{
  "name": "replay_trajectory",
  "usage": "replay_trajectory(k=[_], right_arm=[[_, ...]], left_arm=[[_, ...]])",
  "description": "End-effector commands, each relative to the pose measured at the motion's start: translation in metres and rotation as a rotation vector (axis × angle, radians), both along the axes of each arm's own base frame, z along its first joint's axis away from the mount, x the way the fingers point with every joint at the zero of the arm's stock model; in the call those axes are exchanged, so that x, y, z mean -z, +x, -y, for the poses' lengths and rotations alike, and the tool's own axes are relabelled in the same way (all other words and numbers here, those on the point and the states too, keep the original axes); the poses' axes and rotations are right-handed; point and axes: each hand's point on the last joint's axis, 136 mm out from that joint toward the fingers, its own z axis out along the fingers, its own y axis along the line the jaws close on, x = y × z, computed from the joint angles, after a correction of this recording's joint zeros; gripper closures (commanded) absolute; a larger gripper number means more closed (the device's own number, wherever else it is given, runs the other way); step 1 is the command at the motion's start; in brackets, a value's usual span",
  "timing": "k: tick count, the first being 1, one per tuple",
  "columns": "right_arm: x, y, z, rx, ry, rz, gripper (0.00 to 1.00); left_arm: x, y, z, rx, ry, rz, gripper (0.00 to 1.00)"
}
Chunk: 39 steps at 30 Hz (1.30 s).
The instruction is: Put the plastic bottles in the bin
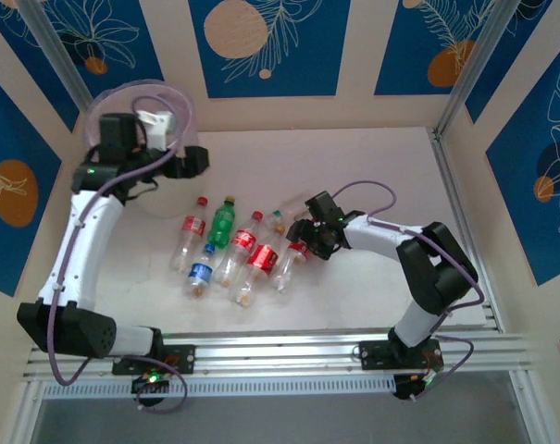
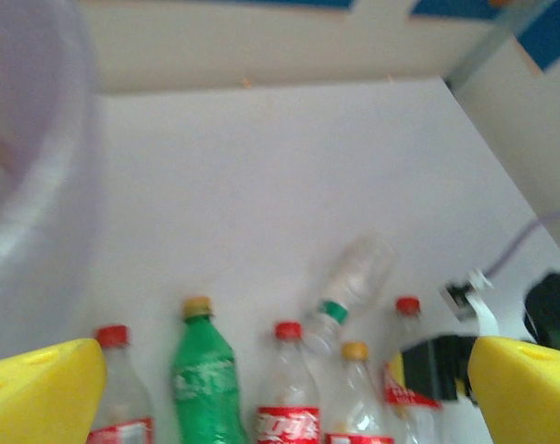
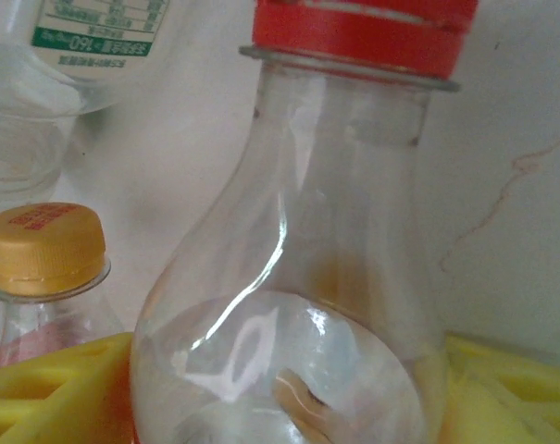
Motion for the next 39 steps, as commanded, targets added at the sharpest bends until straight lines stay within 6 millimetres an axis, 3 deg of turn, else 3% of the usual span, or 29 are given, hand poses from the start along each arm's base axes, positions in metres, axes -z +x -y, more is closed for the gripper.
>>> replay_trajectory(k=[1, 8, 14, 18, 30, 39], right_arm=[[0.002, 0.008, -0.003, 0.007, -0.010, 0.011, 0.24], [0.011, 0.006, 0.000, 0.013, -0.032, -0.014, 0.30], [0.007, 0.006, 0.002, 0.005, -0.045, -0.009, 0.33], [-0.004, 0.008, 0.005, 0.000, -0.044, 0.032, 0.38], [-0.074, 0.018, 0.032, -0.045, -0.010, 0.188, 0.39], [-0.146, 0.036, 0.013, -0.165, 0.172, 0.460, 0.40]], left_arm=[[0.004, -0.021, 0.028, 0.066, -0.086, -0.009, 0.00], [0.057, -0.048, 0.052, 0.096, -0.069, -0.126, 0.00], [0.076, -0.058, 0.072, 0.136, -0.029, -0.178, 0.00], [0.081, -0.059, 0.102, 0.179, -0.183, -0.228, 0.00], [0.105, -0.070, 0.156, 0.286, -0.198, -0.312, 0.00], [0.106, -0.087, 0.209, 0.440, -0.255, -0.353, 0.00]])
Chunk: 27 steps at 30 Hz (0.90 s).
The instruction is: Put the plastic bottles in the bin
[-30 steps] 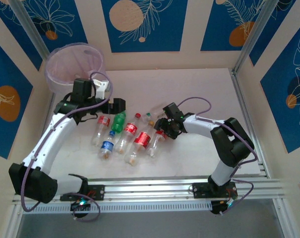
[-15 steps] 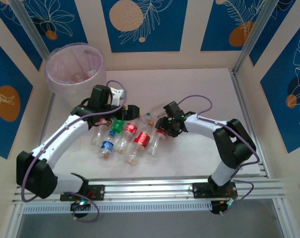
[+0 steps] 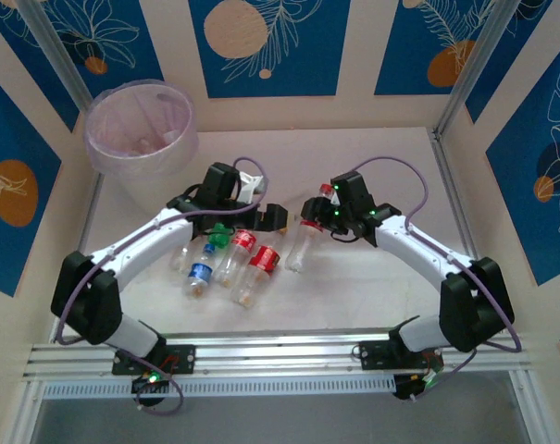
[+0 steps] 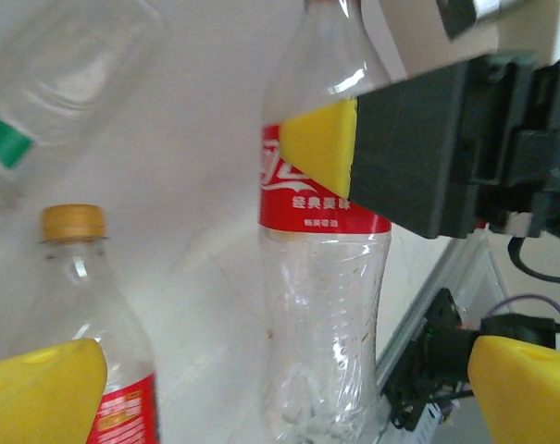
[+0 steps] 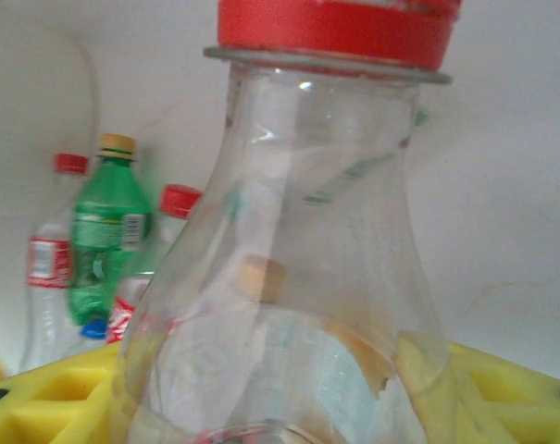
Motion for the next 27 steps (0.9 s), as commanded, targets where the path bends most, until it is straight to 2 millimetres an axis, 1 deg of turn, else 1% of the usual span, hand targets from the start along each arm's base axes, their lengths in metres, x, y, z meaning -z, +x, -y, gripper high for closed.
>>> replay_trajectory(k=[1, 3, 6, 10, 14, 21, 25, 27], right_arm=[[-0.037, 0.009, -0.014, -0.068, 0.123, 0.118, 0.41], [-0.045, 0.012, -0.018, -0.076, 0.176, 0.131, 0.41], [-0.055, 0.013, -0.022, -0.082, 0.220, 0.153, 0.41], [-0.062, 0.014, -0.025, -0.091, 0.259, 0.161, 0.41], [-0.064, 0.011, -0.029, -0.108, 0.288, 0.157, 0.41], [-0.062, 0.007, -0.028, -0.099, 0.308, 0.152, 0.41], [-0.059, 0.007, -0.026, -0.090, 0.300, 0.149, 0.40], [-0.057, 0.007, -0.024, -0.082, 0.296, 0.146, 0.39]], left_arm=[[-0.020, -0.006, 0.027, 0.071, -0.080, 0.023, 0.00], [-0.015, -0.006, 0.034, 0.070, -0.092, 0.004, 0.00], [-0.013, -0.006, 0.043, 0.074, -0.124, -0.005, 0.03], [-0.008, -0.007, 0.052, 0.091, -0.121, -0.010, 0.04], [-0.001, -0.001, 0.056, 0.084, -0.115, -0.007, 0.08], [0.000, 0.007, 0.063, 0.090, -0.126, 0.013, 0.22], [0.001, 0.007, 0.065, 0.090, -0.140, 0.007, 0.35], [0.002, 0.007, 0.065, 0.084, -0.139, 0.009, 0.39]])
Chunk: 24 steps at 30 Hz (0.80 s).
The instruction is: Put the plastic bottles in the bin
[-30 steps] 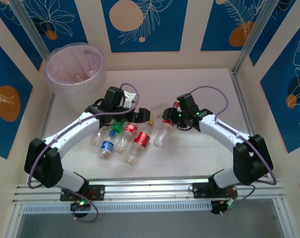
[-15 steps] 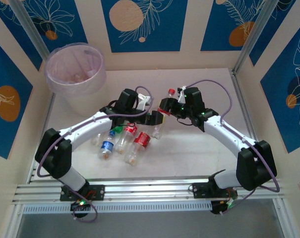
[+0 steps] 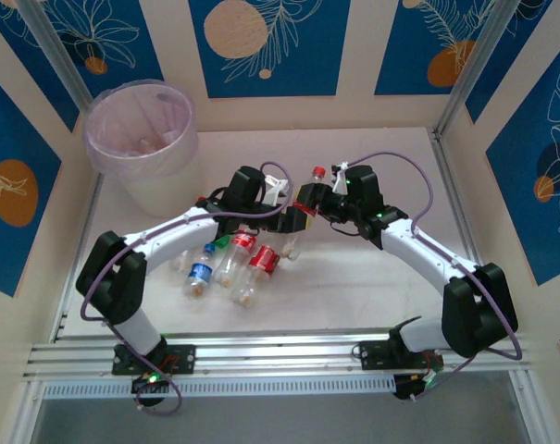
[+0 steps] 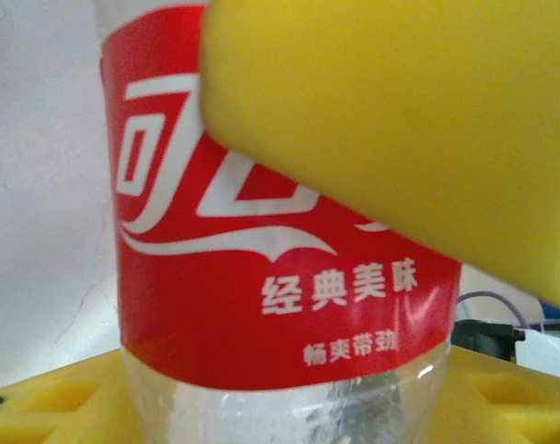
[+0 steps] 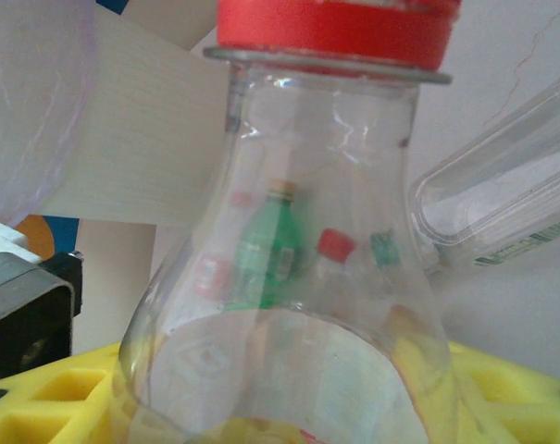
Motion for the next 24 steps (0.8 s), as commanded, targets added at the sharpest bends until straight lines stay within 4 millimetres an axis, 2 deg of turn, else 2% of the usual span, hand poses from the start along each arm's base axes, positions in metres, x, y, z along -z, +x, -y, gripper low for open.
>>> replay_trajectory(k=[1, 7, 14, 20, 24], right_arm=[[-0.009, -0.006, 0.000, -0.010, 0.027, 0.020, 0.38], [-0.010, -0.005, 0.003, 0.000, 0.027, 0.022, 0.32], [-0.015, -0.003, 0.012, 0.024, 0.016, 0.025, 0.16], [-0.027, -0.008, 0.026, 0.043, 0.002, 0.043, 0.13], [-0.038, -0.014, 0.044, 0.075, -0.027, 0.069, 0.12]], left_arm=[[-0.010, 0.006, 0.006, -0.002, -0.033, 0.036, 0.41], [-0.006, 0.005, 0.006, -0.003, -0.030, 0.031, 0.49], [-0.004, 0.007, 0.005, -0.009, -0.021, 0.034, 0.50], [0.001, 0.007, 0.003, -0.016, -0.002, 0.034, 0.51], [0.001, 0.009, 0.002, -0.025, 0.002, 0.040, 0.54]])
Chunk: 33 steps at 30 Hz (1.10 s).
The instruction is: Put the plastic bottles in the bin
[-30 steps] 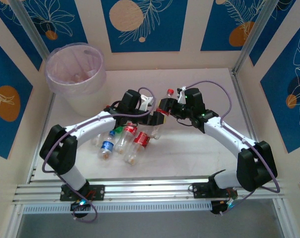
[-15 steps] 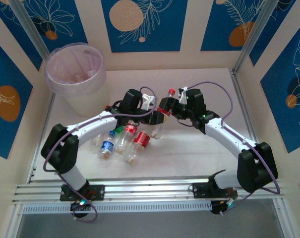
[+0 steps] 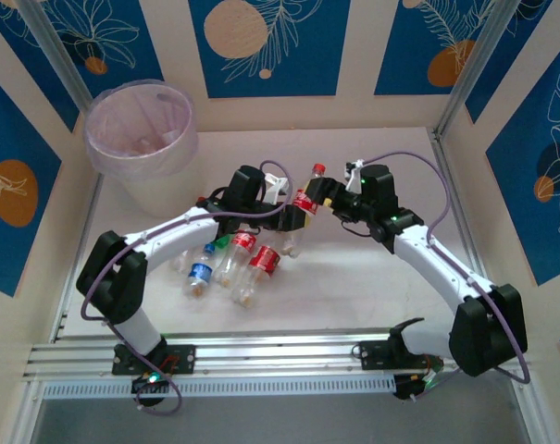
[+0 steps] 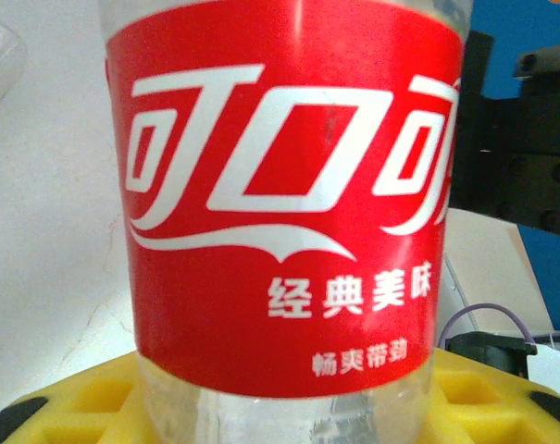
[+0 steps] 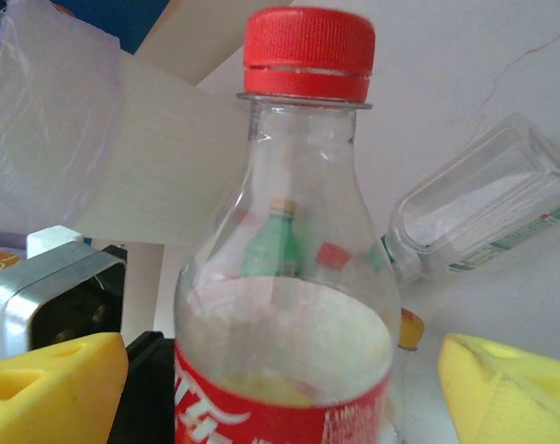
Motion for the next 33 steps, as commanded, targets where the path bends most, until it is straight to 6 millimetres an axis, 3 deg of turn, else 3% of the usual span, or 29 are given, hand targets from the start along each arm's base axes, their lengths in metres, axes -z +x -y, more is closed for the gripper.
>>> replay_trajectory(k=[1, 4, 7, 11, 14, 19, 24, 28, 33], right_arm=[[-0.014, -0.009, 0.019, 0.028, -0.039, 0.035, 0.12], [-0.021, -0.012, 0.042, 0.087, -0.046, 0.055, 0.12], [-0.022, -0.015, 0.059, 0.131, -0.036, 0.053, 0.12], [-0.018, -0.020, 0.068, 0.150, -0.022, 0.038, 0.12], [-0.012, -0.023, 0.069, 0.151, -0.024, 0.024, 0.12], [-0.005, -0.026, 0.070, 0.146, -0.035, 0.009, 0.12], [0.001, -0.028, 0.069, 0.137, -0.027, -0.010, 0.13], [0.003, -0.030, 0.069, 0.136, -0.023, -0.018, 0.13], [0.006, -0.033, 0.075, 0.153, -0.035, -0.017, 0.13]], left_arm=[[0.001, 0.004, 0.001, -0.007, 0.003, 0.019, 0.55], [-0.006, 0.009, 0.000, -0.016, 0.007, 0.047, 0.65], [-0.027, 0.022, -0.001, -0.020, 0.004, 0.091, 0.74], [-0.071, 0.047, -0.008, -0.030, -0.019, 0.181, 0.76], [-0.107, 0.068, -0.026, -0.048, -0.025, 0.251, 0.76], [-0.171, 0.116, -0.086, -0.164, 0.022, 0.381, 0.84], [-0.232, 0.159, -0.165, -0.364, 0.076, 0.535, 0.92], [-0.253, 0.184, -0.231, -0.522, 0.107, 0.575, 1.00], [-0.249, 0.205, -0.314, -0.729, 0.177, 0.569, 1.00]])
